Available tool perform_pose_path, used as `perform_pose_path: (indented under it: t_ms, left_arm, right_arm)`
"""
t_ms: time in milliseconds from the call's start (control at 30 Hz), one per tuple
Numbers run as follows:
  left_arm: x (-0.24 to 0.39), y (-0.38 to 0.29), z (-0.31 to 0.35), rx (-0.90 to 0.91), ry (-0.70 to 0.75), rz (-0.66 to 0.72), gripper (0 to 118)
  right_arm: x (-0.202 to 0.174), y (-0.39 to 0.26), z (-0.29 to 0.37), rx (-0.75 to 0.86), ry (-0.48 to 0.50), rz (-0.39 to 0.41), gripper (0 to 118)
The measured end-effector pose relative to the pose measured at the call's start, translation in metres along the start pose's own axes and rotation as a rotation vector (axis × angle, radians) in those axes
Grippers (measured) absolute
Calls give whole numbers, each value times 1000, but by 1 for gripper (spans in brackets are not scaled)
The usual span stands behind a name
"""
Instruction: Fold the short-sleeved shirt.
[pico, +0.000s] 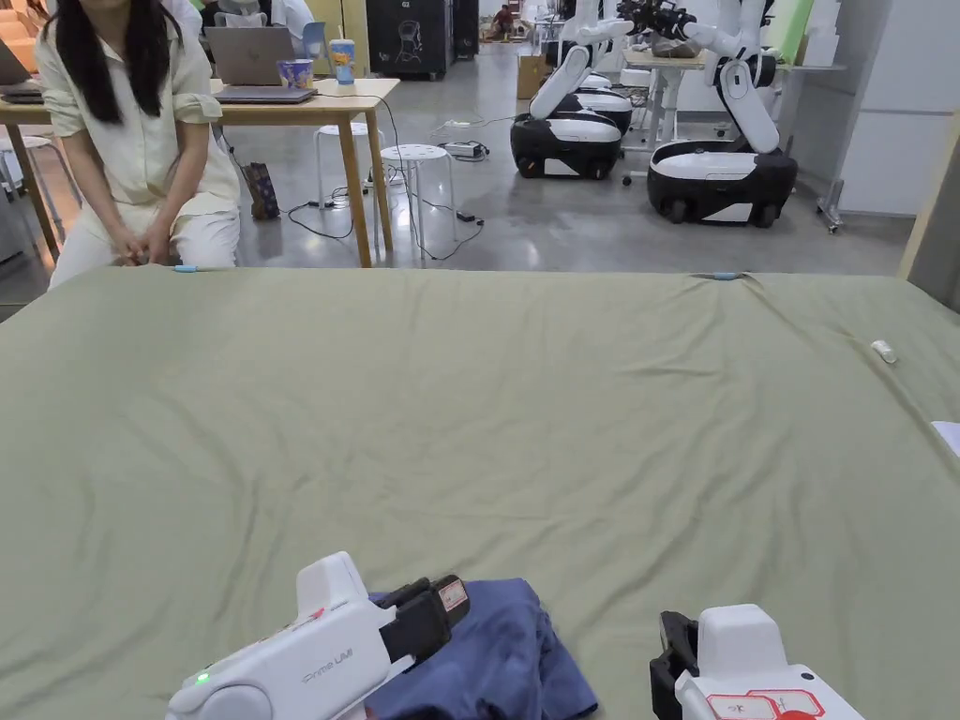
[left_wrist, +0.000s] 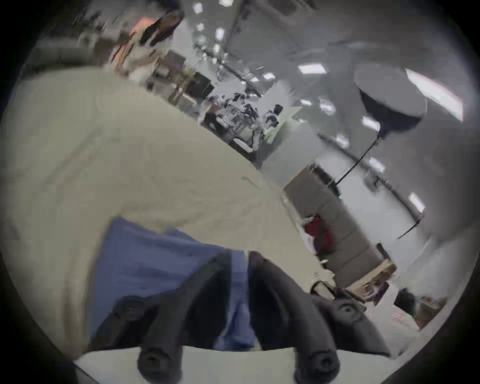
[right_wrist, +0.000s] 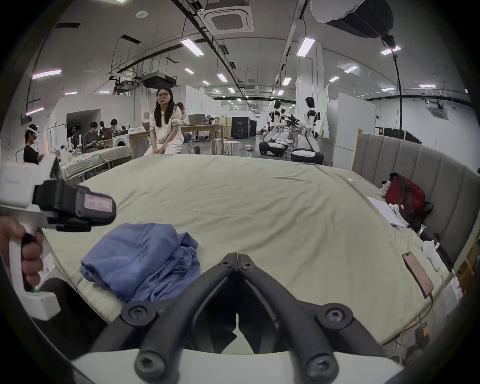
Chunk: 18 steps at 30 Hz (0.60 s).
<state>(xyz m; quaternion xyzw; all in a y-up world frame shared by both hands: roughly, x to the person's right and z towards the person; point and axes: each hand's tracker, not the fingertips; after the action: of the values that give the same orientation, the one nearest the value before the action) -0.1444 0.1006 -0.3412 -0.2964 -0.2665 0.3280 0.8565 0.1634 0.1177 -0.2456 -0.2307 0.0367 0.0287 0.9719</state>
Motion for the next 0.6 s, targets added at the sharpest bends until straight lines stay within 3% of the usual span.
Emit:
perform_pose_path:
  t_ms: [67,100,200,367,600]
  left_arm:
    - [3,-13,-14,-75,3,-75,5]
    - [1,-21,-23,-109,-50,-16,0]
    - [-1,-46,-48,-149,-71,111,0]
    - [-6,-65,-72,-195,21,94,0]
    - [10,-47,-49,-156,34,56,0]
  right_arm:
    - [1,0,0,-4,-5,3,0]
    - [3,0,-1,-6,-9,1,0]
    - [9,-1,-2,-11,-19,-10,0]
    - [12,-1,0,-15,-31,-4,0]
    - [8,2,2,-21,-25,-3,0]
